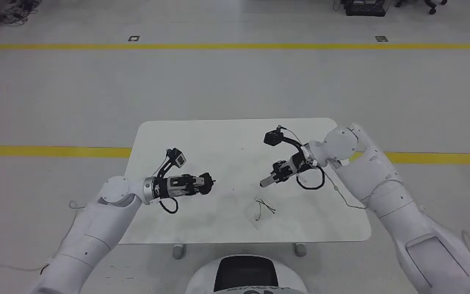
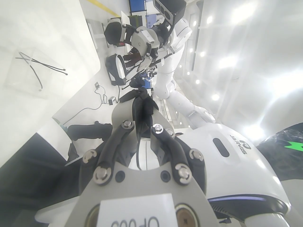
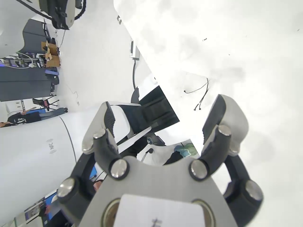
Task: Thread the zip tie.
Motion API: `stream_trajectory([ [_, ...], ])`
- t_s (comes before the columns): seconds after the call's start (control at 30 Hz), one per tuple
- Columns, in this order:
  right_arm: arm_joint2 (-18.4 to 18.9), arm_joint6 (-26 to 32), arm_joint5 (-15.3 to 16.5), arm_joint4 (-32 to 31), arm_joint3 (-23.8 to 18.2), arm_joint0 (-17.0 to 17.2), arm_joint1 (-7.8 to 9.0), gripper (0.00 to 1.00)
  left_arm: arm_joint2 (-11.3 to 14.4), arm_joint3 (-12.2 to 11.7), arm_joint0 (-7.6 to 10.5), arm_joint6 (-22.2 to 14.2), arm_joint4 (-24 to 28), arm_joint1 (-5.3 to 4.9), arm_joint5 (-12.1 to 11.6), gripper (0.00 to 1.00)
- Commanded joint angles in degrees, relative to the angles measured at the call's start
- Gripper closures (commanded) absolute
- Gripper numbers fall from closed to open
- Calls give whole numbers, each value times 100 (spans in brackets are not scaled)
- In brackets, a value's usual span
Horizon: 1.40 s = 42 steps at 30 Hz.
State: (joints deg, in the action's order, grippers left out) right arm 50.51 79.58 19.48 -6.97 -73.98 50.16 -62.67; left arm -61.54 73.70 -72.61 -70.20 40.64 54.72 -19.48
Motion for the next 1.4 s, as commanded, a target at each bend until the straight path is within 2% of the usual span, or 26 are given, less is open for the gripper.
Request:
stream_trajectory([
  [0.0, -39, -73, 0, -51, -188, 18, -4, 0, 0, 0, 0, 0, 0, 0, 0, 100],
  [0.13, -299, 6, 0, -712, -712, -22, 65, 0, 0, 0, 0, 0, 0, 0, 0, 100],
  [0.2, -502, 6, 0, -761, -789, -112, 91, 0, 0, 0, 0, 0, 0, 0, 0, 100],
  [0.4, -1368, 6, 0, -783, -590, -736, 124, 0, 0, 0, 0, 0, 0, 0, 0, 100],
  [0.63, -2473, -51, 0, -687, -395, -1380, 60, 0, 0, 0, 0, 0, 0, 0, 0, 100],
  [0.77, -3030, -398, 0, -725, -181, -1651, 10, 0, 0, 0, 0, 0, 0, 0, 0, 100],
  [0.93, -3864, -919, 0, -986, -187, -1957, -14, 0, 0, 0, 0, 0, 0, 0, 0, 100],
  [1.23, -3862, -962, 0, -986, -188, -1936, -14, 0, 0, 0, 0, 0, 0, 0, 0, 100],
  [1.37, -3970, -1062, 0, -1379, -327, -1852, -11, 0, 0, 0, 0, 0, 0, 0, 0, 100],
])
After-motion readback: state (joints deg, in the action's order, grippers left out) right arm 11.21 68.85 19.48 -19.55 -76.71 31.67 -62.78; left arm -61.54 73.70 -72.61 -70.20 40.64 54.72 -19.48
